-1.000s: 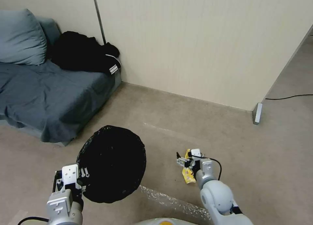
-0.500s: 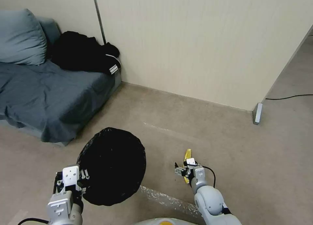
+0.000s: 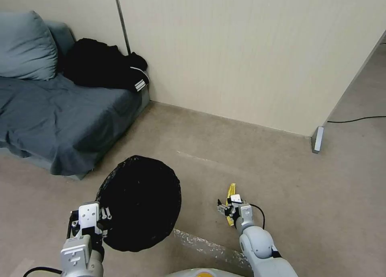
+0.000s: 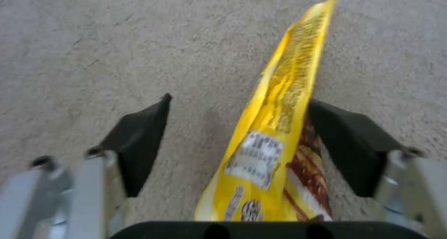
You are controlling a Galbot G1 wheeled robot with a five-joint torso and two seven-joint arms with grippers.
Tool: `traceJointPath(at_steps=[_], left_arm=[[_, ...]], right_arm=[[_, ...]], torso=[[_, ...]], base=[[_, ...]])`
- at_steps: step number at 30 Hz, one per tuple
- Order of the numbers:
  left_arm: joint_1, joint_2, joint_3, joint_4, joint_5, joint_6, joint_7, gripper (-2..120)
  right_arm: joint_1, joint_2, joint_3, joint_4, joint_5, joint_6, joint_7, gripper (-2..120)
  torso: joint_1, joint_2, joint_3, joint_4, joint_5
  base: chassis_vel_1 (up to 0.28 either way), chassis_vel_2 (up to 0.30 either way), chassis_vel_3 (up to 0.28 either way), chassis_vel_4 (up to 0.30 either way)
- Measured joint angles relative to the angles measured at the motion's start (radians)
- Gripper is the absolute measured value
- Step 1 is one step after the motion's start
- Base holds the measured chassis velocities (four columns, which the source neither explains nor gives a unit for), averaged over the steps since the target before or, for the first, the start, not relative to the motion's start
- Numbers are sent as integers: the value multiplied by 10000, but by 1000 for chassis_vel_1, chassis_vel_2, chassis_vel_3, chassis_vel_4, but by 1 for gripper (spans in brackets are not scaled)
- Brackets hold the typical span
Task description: Pick up the trash bin, then pick up the garbage from the floor and place it into the trash bin.
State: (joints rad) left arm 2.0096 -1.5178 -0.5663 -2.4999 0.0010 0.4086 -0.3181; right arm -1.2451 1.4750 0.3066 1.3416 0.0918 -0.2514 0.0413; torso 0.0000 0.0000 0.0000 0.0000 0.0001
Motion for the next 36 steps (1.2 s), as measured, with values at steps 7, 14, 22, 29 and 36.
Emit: traceJointPath(at_steps=[7, 14, 22, 29, 36], left_arm=[[-1, -4, 20, 0, -1, -17, -29, 2], [-7, 0, 44, 0, -2, -24, -42, 2], [-17, 5, 101, 0, -3, -32, -48, 2], [-29, 7, 108, 0, -8, -41, -52, 2], [-48, 30, 198, 0, -3, -64, -64, 2]], right_arm=[[325, 67, 115, -701, -60, 383, -51, 44], [329, 61, 172, -804, -58, 493, -67, 21], [292, 67, 253, -809, -132, 674, -26, 0], [279, 44, 280, -605, -148, 705, 39, 0], [-329, 5, 248, 1167, -103, 906, 246, 0]], torso=[[0, 0, 0, 0, 0], [0, 0, 0, 0, -1], [0, 1, 0, 0, -1], [0, 0, 0, 0, 0], [0, 0, 0, 0, 0]], base=[[0, 0, 0, 0], [0, 0, 0, 0], [0, 0, 0, 0], [0, 0, 0, 0], [0, 0, 0, 0]])
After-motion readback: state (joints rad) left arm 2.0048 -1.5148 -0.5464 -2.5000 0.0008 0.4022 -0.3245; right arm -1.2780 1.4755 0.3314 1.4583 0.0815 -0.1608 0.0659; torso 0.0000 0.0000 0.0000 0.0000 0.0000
